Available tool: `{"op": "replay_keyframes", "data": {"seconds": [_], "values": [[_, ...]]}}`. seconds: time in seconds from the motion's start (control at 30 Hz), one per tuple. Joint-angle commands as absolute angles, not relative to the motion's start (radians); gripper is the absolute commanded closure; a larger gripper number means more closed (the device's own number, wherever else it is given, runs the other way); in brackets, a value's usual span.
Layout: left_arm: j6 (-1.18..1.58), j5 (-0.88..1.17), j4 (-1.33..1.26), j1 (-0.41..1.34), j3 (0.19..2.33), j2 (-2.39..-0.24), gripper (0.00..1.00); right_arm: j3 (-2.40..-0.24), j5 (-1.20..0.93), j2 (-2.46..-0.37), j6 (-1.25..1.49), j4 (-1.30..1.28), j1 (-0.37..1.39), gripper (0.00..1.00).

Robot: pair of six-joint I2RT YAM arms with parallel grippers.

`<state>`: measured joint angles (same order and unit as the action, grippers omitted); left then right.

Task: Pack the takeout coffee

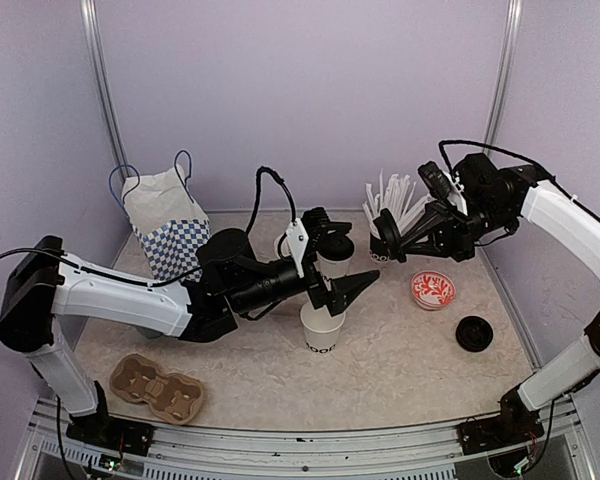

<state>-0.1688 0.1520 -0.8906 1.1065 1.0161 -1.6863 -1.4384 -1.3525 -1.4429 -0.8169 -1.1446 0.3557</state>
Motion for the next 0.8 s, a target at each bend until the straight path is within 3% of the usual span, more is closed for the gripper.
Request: {"op": "replay_keyframes", "data": {"seconds": [0.0, 0.43, 0.77], "values": [[-0.164, 0.168, -1.052, 1.116, 1.069, -1.743, 0.02, -1.417, -1.382, -1.4, -0.784, -1.136, 0.388, 1.0], [-0.158, 0.179, -1.09, 1.125, 1.155, -1.868, 0.03, -1.414, -1.381, -1.397, -0.765, -1.13, 0.399, 0.99], [-0.15, 0.193, -1.088, 1.123, 1.194, -1.902, 0.12, -1.413, -1.379, -1.399, -0.763, -1.131, 0.4, 0.99]]}}
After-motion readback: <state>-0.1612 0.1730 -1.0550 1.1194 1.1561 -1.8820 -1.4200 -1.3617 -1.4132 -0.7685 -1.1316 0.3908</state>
